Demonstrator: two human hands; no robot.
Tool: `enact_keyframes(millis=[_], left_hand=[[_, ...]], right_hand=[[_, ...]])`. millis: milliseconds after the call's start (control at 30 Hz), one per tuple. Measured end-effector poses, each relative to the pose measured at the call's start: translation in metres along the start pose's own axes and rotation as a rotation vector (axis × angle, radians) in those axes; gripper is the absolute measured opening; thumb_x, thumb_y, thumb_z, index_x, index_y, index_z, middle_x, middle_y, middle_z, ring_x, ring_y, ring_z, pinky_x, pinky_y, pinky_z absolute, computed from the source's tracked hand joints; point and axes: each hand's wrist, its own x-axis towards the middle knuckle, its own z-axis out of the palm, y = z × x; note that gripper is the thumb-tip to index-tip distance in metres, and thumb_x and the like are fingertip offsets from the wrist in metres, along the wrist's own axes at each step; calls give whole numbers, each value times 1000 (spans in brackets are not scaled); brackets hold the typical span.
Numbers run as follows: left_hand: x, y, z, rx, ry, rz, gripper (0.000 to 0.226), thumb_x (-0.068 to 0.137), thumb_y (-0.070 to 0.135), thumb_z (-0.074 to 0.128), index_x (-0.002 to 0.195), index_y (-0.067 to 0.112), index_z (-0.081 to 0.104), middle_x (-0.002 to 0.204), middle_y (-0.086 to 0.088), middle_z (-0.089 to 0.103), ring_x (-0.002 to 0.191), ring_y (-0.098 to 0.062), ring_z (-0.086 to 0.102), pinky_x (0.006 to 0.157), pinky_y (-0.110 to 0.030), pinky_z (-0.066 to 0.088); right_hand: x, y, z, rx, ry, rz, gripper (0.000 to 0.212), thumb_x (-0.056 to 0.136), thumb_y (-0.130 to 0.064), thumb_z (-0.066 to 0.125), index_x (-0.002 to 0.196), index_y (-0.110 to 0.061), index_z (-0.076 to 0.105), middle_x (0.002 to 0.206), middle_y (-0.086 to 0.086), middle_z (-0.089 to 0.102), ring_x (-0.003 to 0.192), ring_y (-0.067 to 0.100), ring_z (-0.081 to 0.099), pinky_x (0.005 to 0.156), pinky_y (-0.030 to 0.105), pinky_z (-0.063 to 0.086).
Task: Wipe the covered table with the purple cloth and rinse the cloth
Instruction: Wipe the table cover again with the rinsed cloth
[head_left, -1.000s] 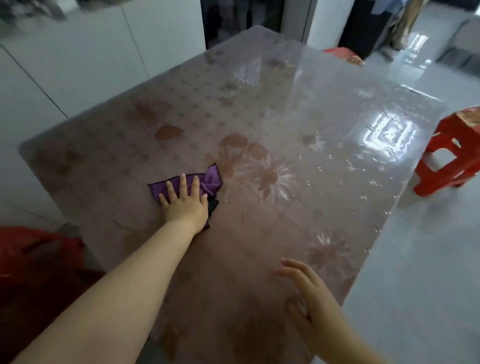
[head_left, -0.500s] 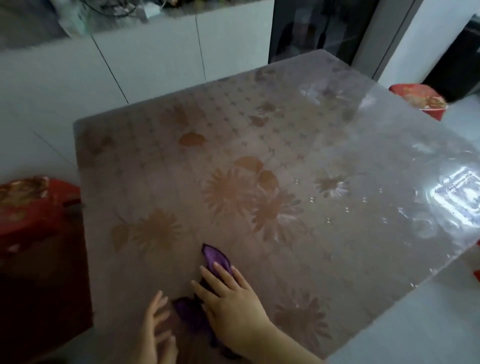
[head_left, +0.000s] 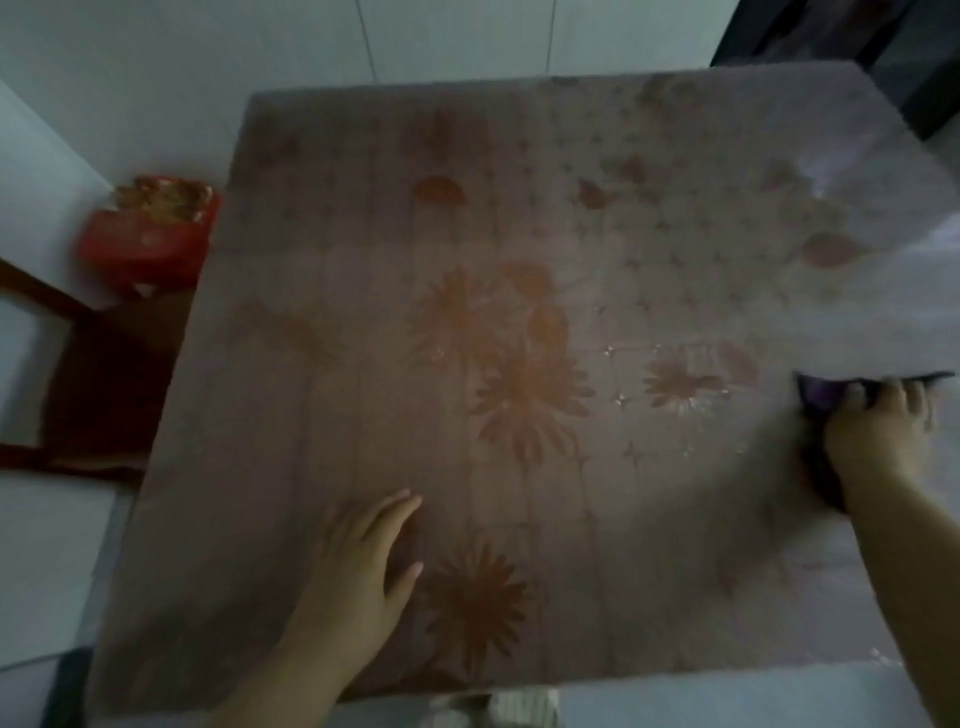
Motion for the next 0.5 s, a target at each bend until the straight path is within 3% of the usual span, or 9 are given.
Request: enact_keyframes(millis=[67, 133, 233, 300, 367, 433, 500], left_hand=[[5, 1, 1, 1, -15, -45, 54, 75, 35, 57, 126, 26, 46, 129, 2, 55, 115, -21, 51, 98, -52, 41], [13, -4, 0, -15, -34, -93, 55, 80, 29, 62, 131, 25, 43, 135, 2, 48, 122, -23, 46, 106, -53, 31], [22, -13, -4, -34, -23, -129, 61, 82, 28, 62, 136, 25, 35, 140, 2, 43, 126, -24, 41, 109, -52, 26], [26, -17, -10, -64, 17, -151, 61, 84, 26, 60, 138, 23, 33, 137, -3, 46, 124, -27, 43, 107, -52, 29], [29, -23, -19, -113, 65, -191, 55, 86, 23, 53, 138, 18, 33, 131, -10, 51, 120, -30, 45, 105, -53, 32], [31, -29, -29, -166, 121, -221, 51, 87, 17, 48, 136, 13, 36, 126, -14, 53, 116, -32, 47, 102, -50, 37], [34, -37, -35, -242, 152, -275, 49, 87, 8, 50, 135, 12, 37, 122, -14, 53, 112, -32, 49, 95, -44, 41]], right_hand=[[3, -73, 19, -11, -23, -175, 76, 82, -48, 29, 135, 6, 32, 145, 24, 29, 137, 35, 21, 115, 43, 15], [-11, -141, 47, -4, -82, -340, 78, 84, -49, 42, 136, 8, 30, 145, 26, 30, 138, 35, 21, 116, 40, 13], [-61, -228, 90, 42, -238, -707, 75, 78, -48, 47, 129, 7, 39, 137, 27, 40, 127, 38, 37, 107, 43, 30], [-119, -277, 109, 100, -384, -906, 66, 79, -42, 53, 127, 2, 43, 144, 23, 34, 126, 36, 41, 102, 41, 37], [-192, -303, 122, 121, -555, -1125, 55, 83, -31, 58, 126, 0, 46, 150, 19, 25, 129, 34, 39, 105, 37, 36], [-259, -299, 123, 88, -748, -1278, 51, 89, -26, 50, 133, -2, 44, 150, 17, 27, 133, 32, 35, 111, 33, 27], [-296, -271, 112, 26, -801, -1392, 51, 92, -26, 44, 139, -7, 38, 150, 12, 30, 140, 28, 23, 116, 33, 14]])
